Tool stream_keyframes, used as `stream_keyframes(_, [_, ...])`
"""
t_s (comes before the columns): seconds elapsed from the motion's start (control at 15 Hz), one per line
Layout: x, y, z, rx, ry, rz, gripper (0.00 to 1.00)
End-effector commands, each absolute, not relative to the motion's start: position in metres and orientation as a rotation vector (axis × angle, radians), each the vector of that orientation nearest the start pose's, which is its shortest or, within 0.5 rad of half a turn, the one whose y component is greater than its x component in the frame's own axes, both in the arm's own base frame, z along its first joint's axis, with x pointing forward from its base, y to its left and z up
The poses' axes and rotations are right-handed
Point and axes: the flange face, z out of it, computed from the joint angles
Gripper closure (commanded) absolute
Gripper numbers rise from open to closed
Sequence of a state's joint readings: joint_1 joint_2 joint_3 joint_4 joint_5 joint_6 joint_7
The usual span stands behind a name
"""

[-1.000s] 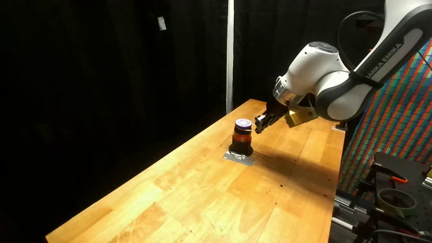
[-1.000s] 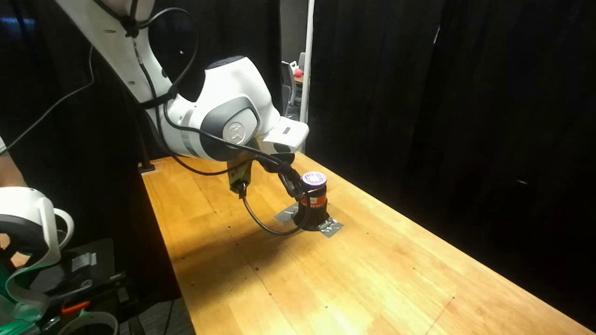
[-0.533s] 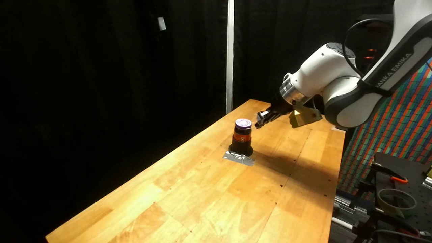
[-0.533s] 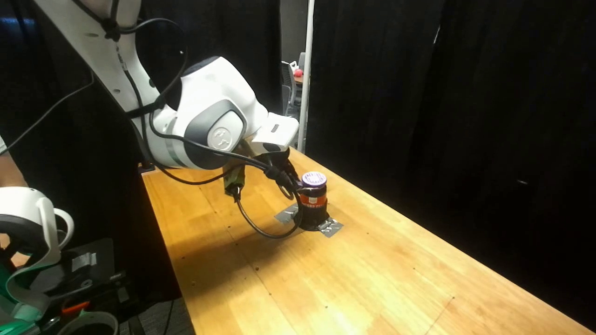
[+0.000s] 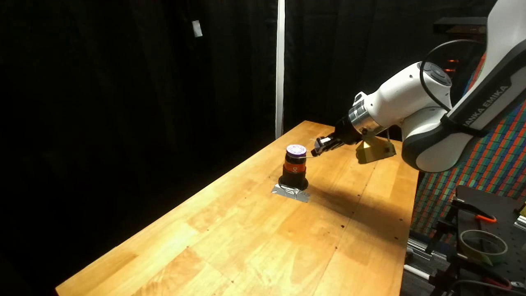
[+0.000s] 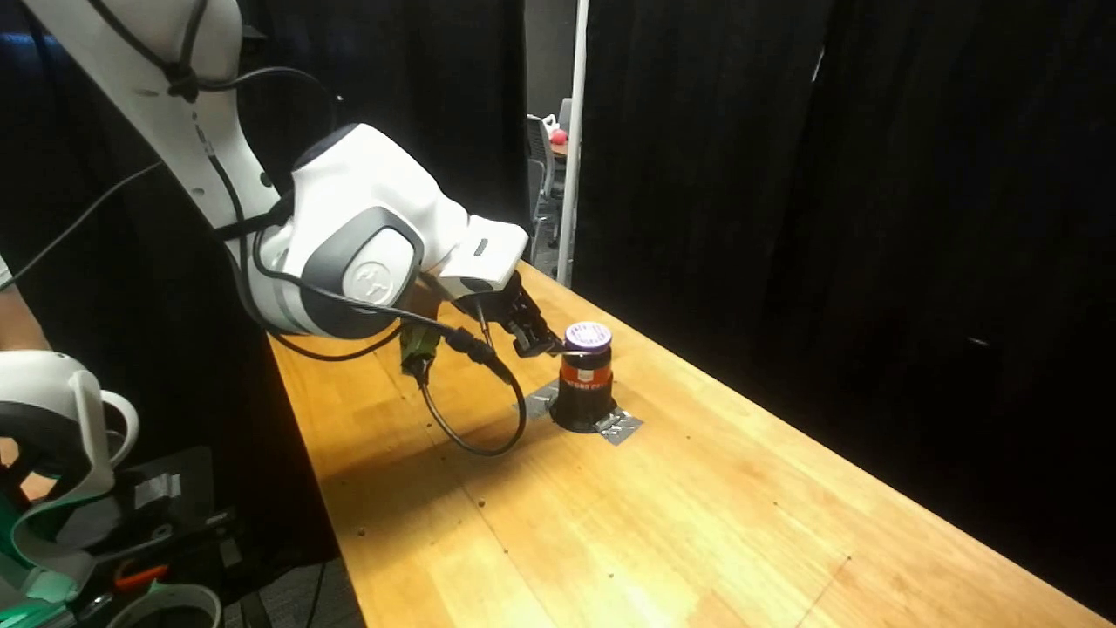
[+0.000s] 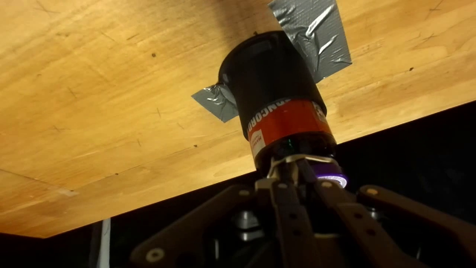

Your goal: Place the elastic on the bottom of the brown cup

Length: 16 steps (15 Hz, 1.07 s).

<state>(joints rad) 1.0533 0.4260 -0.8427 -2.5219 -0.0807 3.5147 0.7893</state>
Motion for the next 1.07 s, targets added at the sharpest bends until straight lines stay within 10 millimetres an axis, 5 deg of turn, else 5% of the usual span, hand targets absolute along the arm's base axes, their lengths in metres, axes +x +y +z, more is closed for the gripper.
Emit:
stream_keyframes(0.0, [0.482,0.115,0.249,-2.763,0.496,-1.204,0.88])
stream_keyframes(0.67, [0.465,0.121,0.251,-2.695,0.536,-1.346,0.88])
stream_keyframes(0.73, [0.465,0.122,0.251,-2.704,0.553,-1.306,0.63])
stream_keyframes(0.8, [0.469,0.123,0.245,-2.719,0.560,-1.303,0.88])
stream_keyframes(1.0, [0.467,0.125,0.242,-2.728,0.559,-1.288,0.68])
